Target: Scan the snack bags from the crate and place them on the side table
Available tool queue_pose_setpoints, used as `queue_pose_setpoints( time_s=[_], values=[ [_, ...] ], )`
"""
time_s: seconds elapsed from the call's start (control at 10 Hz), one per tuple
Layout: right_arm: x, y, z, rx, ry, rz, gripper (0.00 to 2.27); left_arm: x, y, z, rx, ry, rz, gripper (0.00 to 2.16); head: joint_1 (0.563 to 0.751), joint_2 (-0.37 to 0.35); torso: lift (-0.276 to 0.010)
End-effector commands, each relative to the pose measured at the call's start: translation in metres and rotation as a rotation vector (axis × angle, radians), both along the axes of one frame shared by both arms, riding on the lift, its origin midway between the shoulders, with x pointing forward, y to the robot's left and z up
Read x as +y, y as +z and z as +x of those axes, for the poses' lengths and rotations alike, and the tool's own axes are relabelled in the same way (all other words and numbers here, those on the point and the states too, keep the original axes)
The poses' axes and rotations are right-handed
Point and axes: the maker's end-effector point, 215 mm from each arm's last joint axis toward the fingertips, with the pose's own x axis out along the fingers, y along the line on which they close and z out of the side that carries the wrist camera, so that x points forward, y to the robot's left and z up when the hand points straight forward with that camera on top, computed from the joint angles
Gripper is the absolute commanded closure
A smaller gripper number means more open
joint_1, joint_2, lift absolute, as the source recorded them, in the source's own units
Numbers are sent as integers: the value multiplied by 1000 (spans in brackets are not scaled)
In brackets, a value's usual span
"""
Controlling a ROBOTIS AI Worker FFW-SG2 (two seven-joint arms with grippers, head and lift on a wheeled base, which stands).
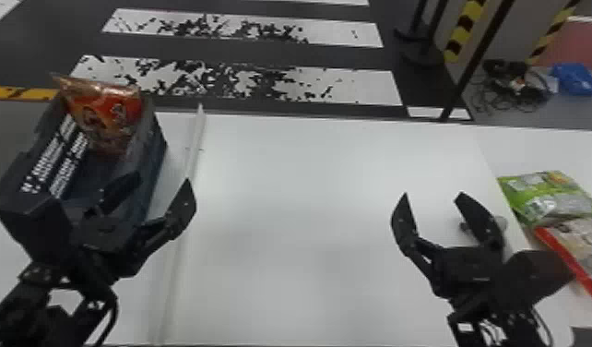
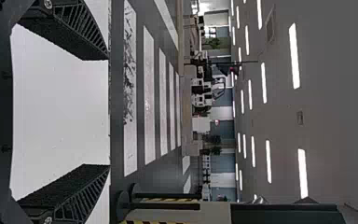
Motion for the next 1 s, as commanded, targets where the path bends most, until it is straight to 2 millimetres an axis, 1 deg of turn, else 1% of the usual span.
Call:
queue_pose_setpoints(
  time_s=[0.0, 0.1, 0.3, 0.4, 0.5, 0.6, 0.8, 0.9],
  values=[
    [-1, -7, -1, 10, 0, -1, 53, 32, 1, 7, 30, 25, 9, 124, 695, -36, -94],
    [-3, -11, -1, 17, -5, -4, 53, 48, 9, 15, 36, 29, 12, 124, 695, -10, -94],
    [-7, -21, 0, 32, -10, -7, 53, 90, 23, 35, 51, 78, 33, 124, 695, 40, -94],
    [-9, -27, 1, 41, -12, -8, 53, 112, 38, 47, 29, 102, 67, 124, 695, 66, -94],
    [-10, -33, 1, 53, -11, -10, 53, 133, 44, 61, 37, 115, 86, 124, 695, 79, -94],
    [-11, -36, 2, 56, -14, -11, 53, 143, 44, 76, 55, 114, 104, 124, 695, 107, -94],
    [-12, -41, 2, 65, -15, -12, 53, 175, 42, 103, 76, 150, 143, 124, 695, 146, -94],
    [-12, -43, 1, 71, -15, -12, 53, 184, 43, 119, 85, 154, 167, 124, 695, 155, -94]
  ],
)
